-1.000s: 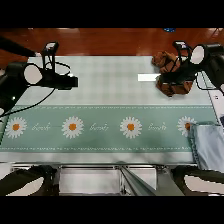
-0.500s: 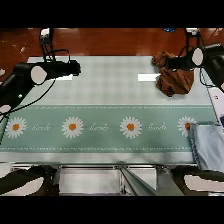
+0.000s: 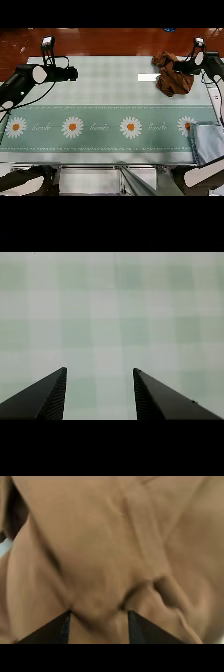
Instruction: Fold the shirts.
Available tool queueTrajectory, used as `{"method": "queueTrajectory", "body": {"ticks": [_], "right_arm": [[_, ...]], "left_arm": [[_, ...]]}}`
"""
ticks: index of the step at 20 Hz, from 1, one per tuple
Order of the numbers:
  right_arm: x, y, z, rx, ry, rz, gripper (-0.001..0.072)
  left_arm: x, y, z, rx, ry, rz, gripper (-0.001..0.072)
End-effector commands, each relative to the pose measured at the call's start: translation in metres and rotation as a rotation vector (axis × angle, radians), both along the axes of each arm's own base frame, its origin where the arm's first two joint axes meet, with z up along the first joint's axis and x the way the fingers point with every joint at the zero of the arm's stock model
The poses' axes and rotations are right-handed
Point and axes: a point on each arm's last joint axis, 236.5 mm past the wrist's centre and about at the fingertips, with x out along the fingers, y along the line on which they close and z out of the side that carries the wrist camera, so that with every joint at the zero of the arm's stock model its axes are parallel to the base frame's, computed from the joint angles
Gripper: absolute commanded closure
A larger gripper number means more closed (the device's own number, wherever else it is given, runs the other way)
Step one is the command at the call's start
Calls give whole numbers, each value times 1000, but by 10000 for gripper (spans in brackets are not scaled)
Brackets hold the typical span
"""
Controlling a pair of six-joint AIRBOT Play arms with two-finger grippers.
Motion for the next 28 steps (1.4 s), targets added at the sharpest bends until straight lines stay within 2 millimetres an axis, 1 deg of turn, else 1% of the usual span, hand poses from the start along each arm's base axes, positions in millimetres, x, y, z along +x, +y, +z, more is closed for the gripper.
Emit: {"method": "queueTrajectory", "body": {"ticks": [1,3,4,5,6,7,8,9,10,11,12,13,14,15,17,19,21,22,24,25,26,27,28], "right_arm": [[7,2,-44,50,97,12,296],[0,4,-61,60,165,11,309],[-4,4,-63,62,185,11,322],[-7,5,-62,59,197,24,469],[-9,8,-55,53,198,62,677],[-6,11,-42,51,175,97,687],[-2,13,-23,48,138,114,687],[1,13,-3,41,99,116,687],[3,13,23,32,53,118,687],[4,14,50,20,5,130,687],[4,17,81,12,-53,147,687],[3,21,112,10,-111,164,687],[-1,27,147,14,-178,178,687],[-7,34,180,25,-240,195,687],[-26,53,246,43,-363,226,687],[-48,75,313,16,-505,270,687],[-73,97,367,7,-611,313,687],[-86,111,394,6,-658,344,687],[-112,142,443,10,-750,417,687],[-124,159,462,19,-784,457,687],[-137,177,476,29,-807,501,687],[-149,196,486,46,-824,548,688],[-159,215,489,65,-830,594,687]], "left_arm": [[-18,17,-18,23,112,17,198],[-21,19,-20,26,131,20,199],[-27,20,-23,28,158,19,199],[-38,19,-25,18,204,17,199],[-51,16,-24,5,251,10,198],[-64,16,-21,12,286,-1,198],[-73,18,-14,34,292,-39,199],[-81,24,-4,64,287,-67,199],[-88,32,5,80,284,-66,199],[-94,42,15,83,278,-50,199],[-102,51,23,78,267,-27,199],[-111,60,28,73,255,-5,198],[-123,67,28,69,250,14,198],[-135,68,25,52,251,28,199],[-157,50,20,-57,238,30,199],[-170,34,16,-153,200,33,199],[-182,26,5,-208,196,43,199],[-188,23,-3,-224,211,47,199],[-197,19,-19,-247,254,53,199],[-200,17,-23,-261,265,56,199],[-199,16,-24,-270,261,60,199],[-196,16,-23,-272,251,64,199],[-193,17,-21,-274,235,69,199]]}}
